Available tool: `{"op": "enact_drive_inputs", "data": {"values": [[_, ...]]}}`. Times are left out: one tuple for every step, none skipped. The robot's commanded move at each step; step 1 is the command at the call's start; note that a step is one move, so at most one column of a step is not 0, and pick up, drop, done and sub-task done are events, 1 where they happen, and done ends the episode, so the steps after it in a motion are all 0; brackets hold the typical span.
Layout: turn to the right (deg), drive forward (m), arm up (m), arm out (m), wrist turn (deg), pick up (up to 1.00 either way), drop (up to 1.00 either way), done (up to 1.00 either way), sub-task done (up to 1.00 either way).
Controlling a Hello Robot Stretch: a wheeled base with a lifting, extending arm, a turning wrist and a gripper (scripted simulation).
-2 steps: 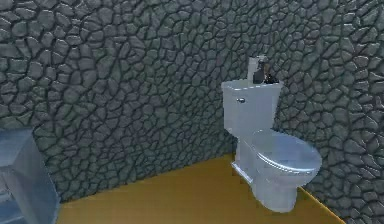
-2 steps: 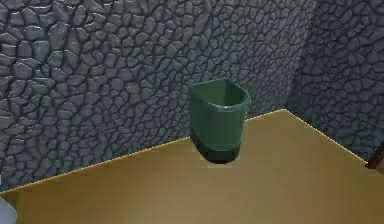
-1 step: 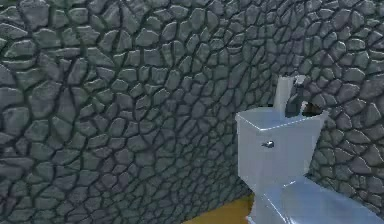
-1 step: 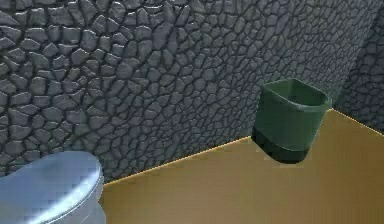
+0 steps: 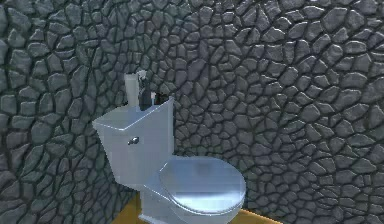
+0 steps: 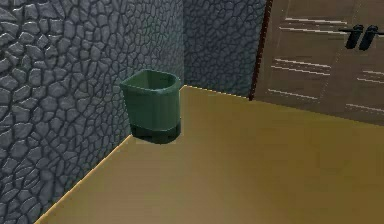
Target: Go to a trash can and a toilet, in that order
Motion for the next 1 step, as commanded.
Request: {"op": "enact_drive_inputs", "data": {"values": [[0.0,0.0,0.0,0.0,0.0,0.0,0.0,1.0,0.0]]}}
